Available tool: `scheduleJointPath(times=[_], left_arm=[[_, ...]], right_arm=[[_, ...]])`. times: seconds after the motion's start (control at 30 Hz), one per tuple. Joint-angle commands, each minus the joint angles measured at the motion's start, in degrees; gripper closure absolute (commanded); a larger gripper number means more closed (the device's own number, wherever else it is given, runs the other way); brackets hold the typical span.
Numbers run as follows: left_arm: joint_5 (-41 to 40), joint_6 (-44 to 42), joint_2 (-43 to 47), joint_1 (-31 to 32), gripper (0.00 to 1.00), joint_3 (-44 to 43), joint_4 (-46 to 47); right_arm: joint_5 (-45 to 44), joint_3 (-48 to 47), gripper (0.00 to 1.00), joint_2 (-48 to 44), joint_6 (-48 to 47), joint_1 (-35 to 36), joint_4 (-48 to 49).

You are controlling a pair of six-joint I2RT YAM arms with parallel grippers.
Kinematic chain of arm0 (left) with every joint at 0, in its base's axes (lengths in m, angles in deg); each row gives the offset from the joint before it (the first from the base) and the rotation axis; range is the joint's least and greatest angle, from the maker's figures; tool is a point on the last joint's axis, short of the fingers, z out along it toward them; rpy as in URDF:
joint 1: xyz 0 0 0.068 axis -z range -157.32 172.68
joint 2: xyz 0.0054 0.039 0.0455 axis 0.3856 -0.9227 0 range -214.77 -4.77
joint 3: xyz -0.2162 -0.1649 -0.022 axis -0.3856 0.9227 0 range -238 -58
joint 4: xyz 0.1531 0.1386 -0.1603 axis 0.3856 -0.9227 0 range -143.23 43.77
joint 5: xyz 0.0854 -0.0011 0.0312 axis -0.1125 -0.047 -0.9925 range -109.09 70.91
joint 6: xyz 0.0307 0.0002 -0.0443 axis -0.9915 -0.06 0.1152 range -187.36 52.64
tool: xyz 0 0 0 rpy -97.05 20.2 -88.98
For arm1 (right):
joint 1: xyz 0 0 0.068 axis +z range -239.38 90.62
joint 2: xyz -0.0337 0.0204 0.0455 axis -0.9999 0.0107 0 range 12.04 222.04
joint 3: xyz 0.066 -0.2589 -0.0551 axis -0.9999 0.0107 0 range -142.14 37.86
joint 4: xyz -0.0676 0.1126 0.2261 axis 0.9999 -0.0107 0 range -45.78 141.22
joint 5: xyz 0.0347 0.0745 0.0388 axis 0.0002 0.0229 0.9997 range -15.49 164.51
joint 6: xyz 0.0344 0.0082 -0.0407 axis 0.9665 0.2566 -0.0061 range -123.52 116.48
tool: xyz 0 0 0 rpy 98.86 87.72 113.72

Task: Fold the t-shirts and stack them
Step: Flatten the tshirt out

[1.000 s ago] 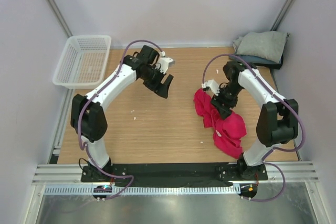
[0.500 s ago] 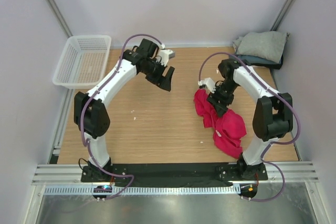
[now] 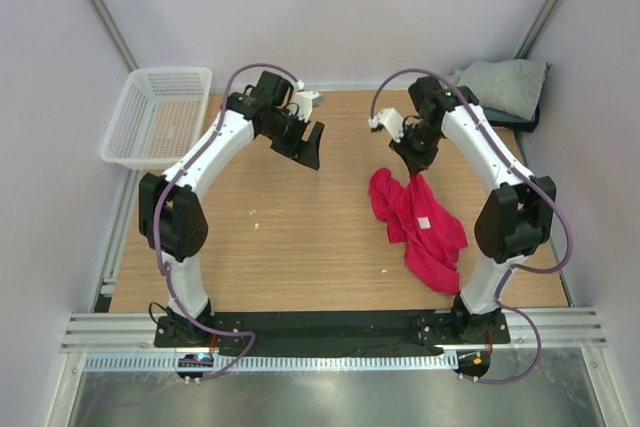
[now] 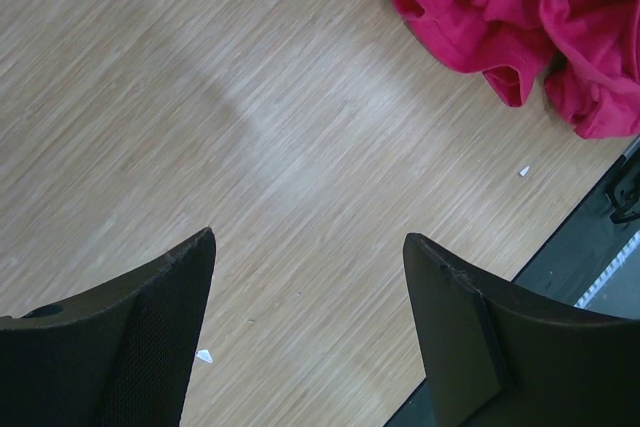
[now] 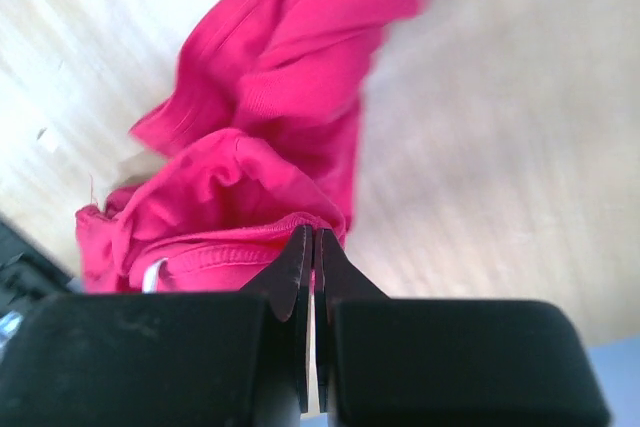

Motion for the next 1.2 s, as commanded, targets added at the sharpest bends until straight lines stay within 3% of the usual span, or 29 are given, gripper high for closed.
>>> scheduleJointPath(times=[0.0,0.17,0.33,0.47,0.6,0.87,1.17], left_arm=[[-0.22,0.5,1.63,-1.65,0.24,-1.35,1.58],[0.74,0.77,1.28,-2.54,0.26,-1.52,2.19],[8.39,3.3,2.16,-1.49,0.27,-0.38,5.96],[7.69,3.05,1.29,2.64,0.25,0.67,9.04],[6.46,6.75,-5.45,3.27,0.23,0.25,16.07],[0.85,4.73,-23.57,3.27,0.25,-14.7,16.61],[-4.53,2.18,-22.54,3.27,0.27,-11.28,17.31]], right_arm=[[-1.04,-9.37,0.99,-4.25,1.69,0.55,2.86],[0.72,-25.43,0.99,-6.1,5.56,1.78,6.29],[-1.83,-31.18,0.99,-8.56,9.33,3.01,14.79],[-5.77,-31.1,0.99,-9.79,11.27,2.92,20.52],[-7.1,-29.35,0.99,-10.5,12.32,2.92,21.41],[-7.98,-24.86,0.99,-12.52,12.33,2.92,21.23],[-8.77,-23.02,0.99,-13.66,11.71,2.75,21.67]])
